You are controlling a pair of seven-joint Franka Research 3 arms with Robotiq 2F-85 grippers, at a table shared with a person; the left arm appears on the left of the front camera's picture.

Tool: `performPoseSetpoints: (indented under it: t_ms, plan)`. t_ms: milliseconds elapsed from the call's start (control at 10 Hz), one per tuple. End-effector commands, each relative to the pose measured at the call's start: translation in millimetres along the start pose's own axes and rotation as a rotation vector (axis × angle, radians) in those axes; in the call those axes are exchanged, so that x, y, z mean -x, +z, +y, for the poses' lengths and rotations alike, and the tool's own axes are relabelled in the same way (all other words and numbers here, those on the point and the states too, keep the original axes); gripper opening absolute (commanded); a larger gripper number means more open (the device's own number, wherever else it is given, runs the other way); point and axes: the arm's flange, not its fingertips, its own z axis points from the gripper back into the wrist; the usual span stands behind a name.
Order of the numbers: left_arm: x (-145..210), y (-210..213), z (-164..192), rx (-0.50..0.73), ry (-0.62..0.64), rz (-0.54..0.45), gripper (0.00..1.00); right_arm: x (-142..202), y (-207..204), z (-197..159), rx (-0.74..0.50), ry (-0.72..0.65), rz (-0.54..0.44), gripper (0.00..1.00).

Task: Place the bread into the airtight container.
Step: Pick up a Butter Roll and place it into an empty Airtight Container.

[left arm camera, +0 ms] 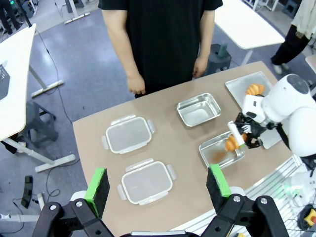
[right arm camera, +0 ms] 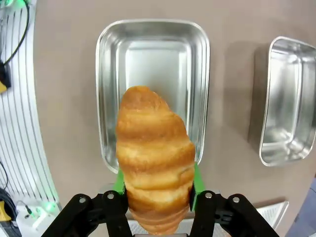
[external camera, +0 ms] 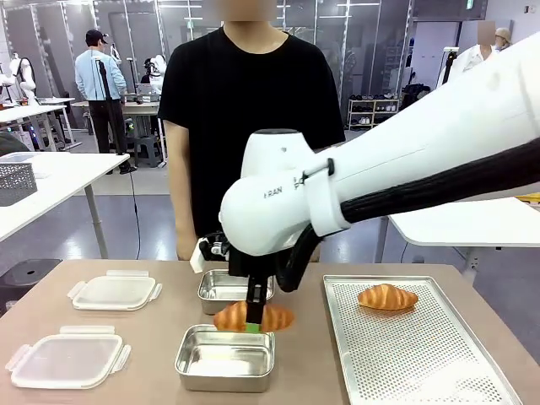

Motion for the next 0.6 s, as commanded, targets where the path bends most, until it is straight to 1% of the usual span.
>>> performPoseSetpoints:
  t_ms: [0, 200, 300, 500]
  plan:
    - [-1.3, 2.1, 0.6, -0.006, -0.008, 0.001, 1.0, -23.1, -17.4, -8.1, 0.018, -0.035, -0.009, 0.55]
    - [-1.3, 2.1, 0.6, -0.006, -0.008, 0.001, 1.0, -36.0, -32.2, -7.0, 0.002, -0.031, -0.003, 0.55]
    - [-1.3, 2.1, 0.6, -0.006, -0.008, 0.001, 1.0, -41.4, -39.6, -7.0, 0.0, -0.022, 0.029, 0.55]
    - [-1.3, 2.1, 0.6, -0.006, -0.008, 0.001, 1.0, -41.0, -48.4, -9.2, -0.008, -0.031, 0.025, 0.55]
